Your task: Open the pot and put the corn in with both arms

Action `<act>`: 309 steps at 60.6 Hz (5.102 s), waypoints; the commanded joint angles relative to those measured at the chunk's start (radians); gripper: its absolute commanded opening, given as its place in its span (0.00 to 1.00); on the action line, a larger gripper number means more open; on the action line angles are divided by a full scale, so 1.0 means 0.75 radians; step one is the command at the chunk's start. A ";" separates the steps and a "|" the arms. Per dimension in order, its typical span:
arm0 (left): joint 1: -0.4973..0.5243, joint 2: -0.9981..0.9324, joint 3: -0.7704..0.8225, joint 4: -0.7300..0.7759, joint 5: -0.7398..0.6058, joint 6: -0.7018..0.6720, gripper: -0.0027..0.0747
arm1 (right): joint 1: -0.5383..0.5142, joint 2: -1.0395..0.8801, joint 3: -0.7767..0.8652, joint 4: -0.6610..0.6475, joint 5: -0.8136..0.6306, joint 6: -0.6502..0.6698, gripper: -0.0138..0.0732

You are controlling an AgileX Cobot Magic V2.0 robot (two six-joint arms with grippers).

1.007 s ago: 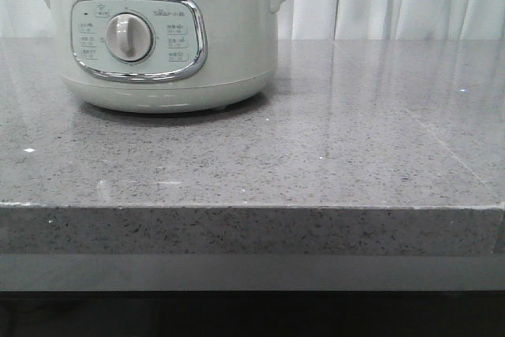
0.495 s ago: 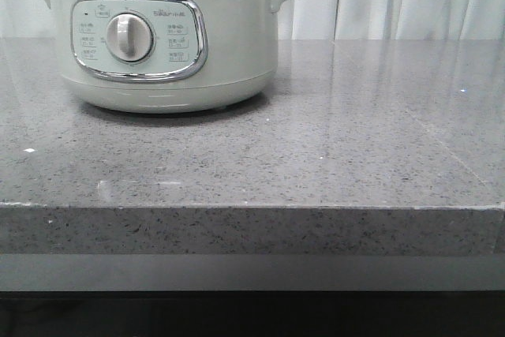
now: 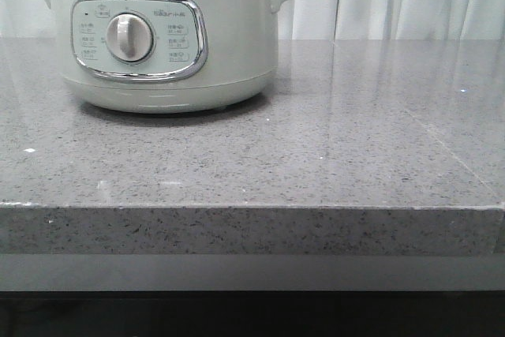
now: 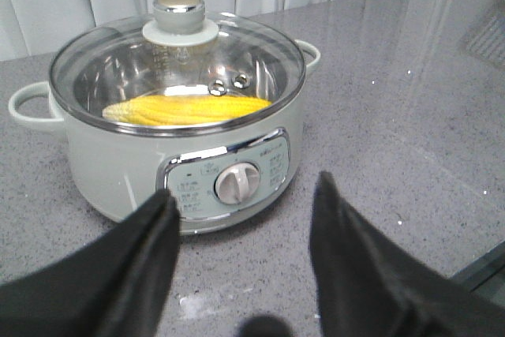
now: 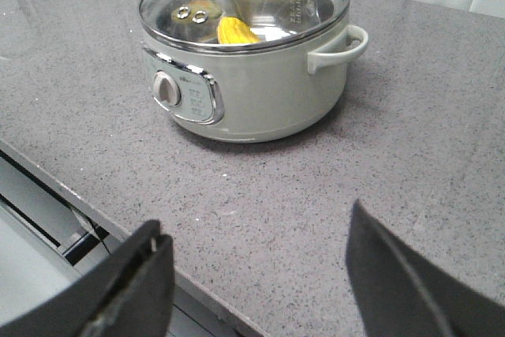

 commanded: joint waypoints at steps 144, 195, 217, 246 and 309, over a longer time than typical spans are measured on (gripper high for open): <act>0.597 -0.837 0.984 0.095 -0.738 -0.226 0.01 | 0.000 0.006 -0.033 0.010 -0.083 0.002 0.08; 0.597 -0.837 0.984 0.079 -0.738 -0.221 0.01 | 0.000 0.006 -0.033 0.010 -0.083 0.002 0.08; 0.597 -0.837 0.984 0.079 -0.738 -0.221 0.01 | -0.228 -0.151 0.153 0.009 -0.239 -0.007 0.08; 0.597 -0.837 0.984 0.079 -0.738 -0.221 0.01 | -0.616 -0.616 0.817 0.010 -0.674 -0.007 0.08; 0.597 -0.837 0.984 0.079 -0.738 -0.221 0.01 | -0.641 -0.797 1.071 -0.046 -0.838 0.003 0.08</act>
